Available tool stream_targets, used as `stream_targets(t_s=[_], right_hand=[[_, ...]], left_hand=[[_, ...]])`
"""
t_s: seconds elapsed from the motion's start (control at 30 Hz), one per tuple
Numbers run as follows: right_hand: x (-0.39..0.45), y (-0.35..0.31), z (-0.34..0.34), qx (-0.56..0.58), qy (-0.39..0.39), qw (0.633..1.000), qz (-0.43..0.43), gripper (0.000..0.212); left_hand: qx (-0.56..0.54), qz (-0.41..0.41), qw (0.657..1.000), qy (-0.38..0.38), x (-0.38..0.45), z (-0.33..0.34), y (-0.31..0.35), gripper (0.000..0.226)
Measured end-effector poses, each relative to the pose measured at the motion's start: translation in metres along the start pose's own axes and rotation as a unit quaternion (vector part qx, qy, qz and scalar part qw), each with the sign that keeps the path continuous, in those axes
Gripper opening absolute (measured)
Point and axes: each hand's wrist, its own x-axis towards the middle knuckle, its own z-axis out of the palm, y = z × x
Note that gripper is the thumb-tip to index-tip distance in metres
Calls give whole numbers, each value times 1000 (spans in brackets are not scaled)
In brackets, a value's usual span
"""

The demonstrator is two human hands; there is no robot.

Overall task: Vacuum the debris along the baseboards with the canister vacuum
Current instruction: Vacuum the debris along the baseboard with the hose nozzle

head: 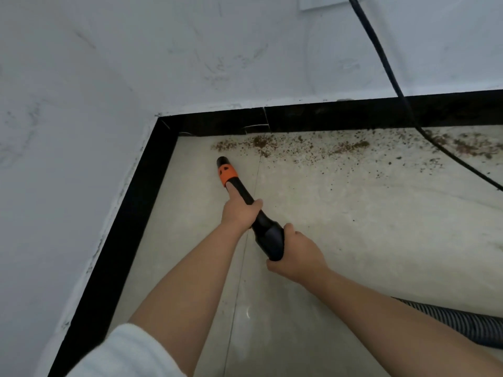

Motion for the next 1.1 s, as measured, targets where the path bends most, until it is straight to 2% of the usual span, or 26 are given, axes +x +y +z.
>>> stream_targets(t_s=[0.23,0.4,0.63,1.1], right_hand=[[3,-10,-14,-14,-10,1000,-16,48],[9,-29,-39,-30,13,999,1,52],[14,-46,-59,-28,39,998,38,52],[26,-57,-50,-5,25,999,44,51]], left_hand=[[-48,14,999,21,-1,-5,-2,82],[-99,36,993,46,4,-6,18,75],[-125,64,990,-13,21,-14,42,72],[-166,77,982,44,32,-23,28,75]])
